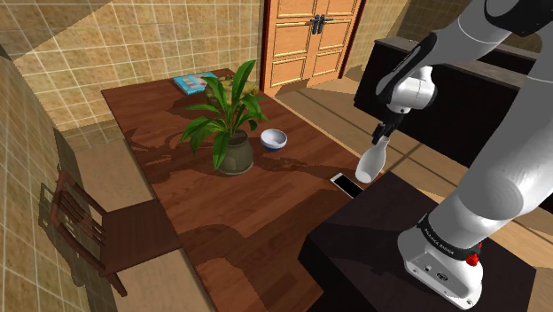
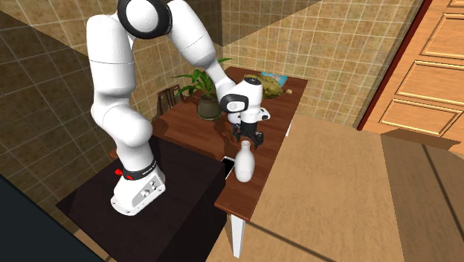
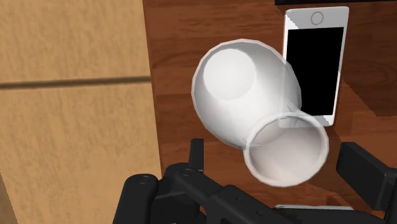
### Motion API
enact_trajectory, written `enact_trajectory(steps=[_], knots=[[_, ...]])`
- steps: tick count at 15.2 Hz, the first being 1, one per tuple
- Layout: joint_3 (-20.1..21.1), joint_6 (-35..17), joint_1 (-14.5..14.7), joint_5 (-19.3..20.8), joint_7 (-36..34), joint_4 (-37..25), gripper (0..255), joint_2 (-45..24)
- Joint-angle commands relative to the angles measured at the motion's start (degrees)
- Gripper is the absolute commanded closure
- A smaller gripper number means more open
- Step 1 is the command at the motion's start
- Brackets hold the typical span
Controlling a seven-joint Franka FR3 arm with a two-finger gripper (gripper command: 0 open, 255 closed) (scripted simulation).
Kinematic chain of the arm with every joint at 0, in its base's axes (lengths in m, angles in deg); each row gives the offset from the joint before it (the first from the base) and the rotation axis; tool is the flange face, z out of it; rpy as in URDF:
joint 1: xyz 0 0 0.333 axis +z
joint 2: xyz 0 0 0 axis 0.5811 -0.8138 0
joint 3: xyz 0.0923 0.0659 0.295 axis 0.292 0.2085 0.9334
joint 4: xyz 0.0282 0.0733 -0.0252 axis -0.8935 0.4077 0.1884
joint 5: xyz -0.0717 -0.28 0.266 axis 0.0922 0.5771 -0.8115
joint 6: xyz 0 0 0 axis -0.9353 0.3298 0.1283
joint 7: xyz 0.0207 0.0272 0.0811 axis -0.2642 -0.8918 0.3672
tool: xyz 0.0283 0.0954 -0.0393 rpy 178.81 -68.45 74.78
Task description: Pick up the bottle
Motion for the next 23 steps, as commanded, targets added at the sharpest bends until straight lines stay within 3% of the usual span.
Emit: enact_trajectory(steps=[1,2,11,23], knots=[[0.32,-0.51,-0.18,-0.59,0.38,0.08,0,-0.47],[0.26,-0.45,-0.17,-0.51,0.35,0.09,255,-0.39],[0.32,-0.51,-0.18,-0.6,0.38,0.08,255,-0.48],[-3.89,7.91,2.49,10.17,-7.37,-0.11,255,9.55]])
